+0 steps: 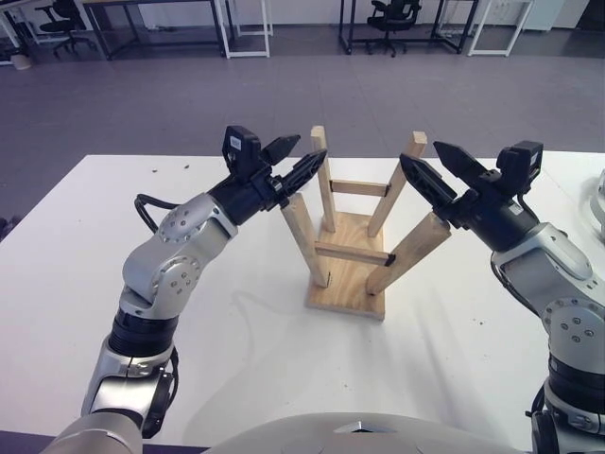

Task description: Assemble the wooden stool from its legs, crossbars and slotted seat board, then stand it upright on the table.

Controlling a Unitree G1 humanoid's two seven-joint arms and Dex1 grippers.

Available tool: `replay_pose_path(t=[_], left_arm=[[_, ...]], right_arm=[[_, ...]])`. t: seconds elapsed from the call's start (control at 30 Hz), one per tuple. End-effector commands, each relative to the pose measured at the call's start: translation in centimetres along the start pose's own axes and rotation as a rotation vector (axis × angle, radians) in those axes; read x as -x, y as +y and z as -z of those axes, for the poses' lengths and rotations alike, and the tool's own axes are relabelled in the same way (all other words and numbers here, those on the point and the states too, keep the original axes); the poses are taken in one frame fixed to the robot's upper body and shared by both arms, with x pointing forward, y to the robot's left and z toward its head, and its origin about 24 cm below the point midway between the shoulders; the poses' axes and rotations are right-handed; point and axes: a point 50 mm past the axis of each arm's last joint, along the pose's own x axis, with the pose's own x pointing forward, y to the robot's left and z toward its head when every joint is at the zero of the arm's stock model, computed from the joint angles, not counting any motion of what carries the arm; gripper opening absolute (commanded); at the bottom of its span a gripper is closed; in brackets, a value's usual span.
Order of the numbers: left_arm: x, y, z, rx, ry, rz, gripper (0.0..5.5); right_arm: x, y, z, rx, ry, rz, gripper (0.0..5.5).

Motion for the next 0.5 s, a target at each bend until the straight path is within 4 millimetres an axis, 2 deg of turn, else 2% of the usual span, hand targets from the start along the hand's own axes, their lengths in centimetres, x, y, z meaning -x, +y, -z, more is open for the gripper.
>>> replay_pose_path(t=[0.03,0.13,0.17,0.2,0.27,0.3,0.33,0.37,0.4,0.43,0.5], left_arm=[[-0.4,0.4,-3.6,0.041,-0.051,0.078,3.05],[0.0,0.3,-8.0,-0.053,-0.128,0.177,3.05],[0.3,0.4,-8.5,-0.081,-0.127,0.197,3.05],[0.7,0.7,-8.4,-0.098,-0.112,0.197,3.05],[1.3,1.3,-6.2,-0.083,-0.030,0.176,3.05],[1.4,1.5,-3.6,-0.070,0.067,0.147,3.05],[1.7,1.2,0.0,-0.028,0.186,0.154,3.05],[2.2,0.7,3.4,-0.003,0.305,0.159,3.05],[3.0,0.3,6.0,0.006,0.403,0.174,3.05],[3.6,0.1,7.4,0.007,0.457,0.181,3.05],[4.2,0.6,7.4,-0.020,0.462,0.159,3.05]], right_arm=[[-0.5,-0.3,-2.2,-0.134,-0.085,-0.073,4.34],[-0.5,-0.3,-7.2,-0.204,-0.291,-0.159,4.34],[-0.2,-0.2,-7.9,-0.227,-0.321,-0.183,4.34],[0.1,0.0,-7.7,-0.228,-0.304,-0.193,4.34],[0.5,0.3,-5.0,-0.220,-0.168,-0.179,4.34],[0.8,0.3,-2.6,-0.232,-0.061,-0.150,4.34],[1.4,-0.2,0.9,-0.241,0.103,-0.088,4.34],[2.2,-0.8,4.3,-0.183,0.274,-0.024,4.34],[3.2,-1.3,6.7,-0.138,0.395,0.008,4.34],[3.7,-1.6,7.5,-0.111,0.438,0.022,4.34],[2.9,-2.1,6.2,-0.105,0.349,0.019,4.34]])
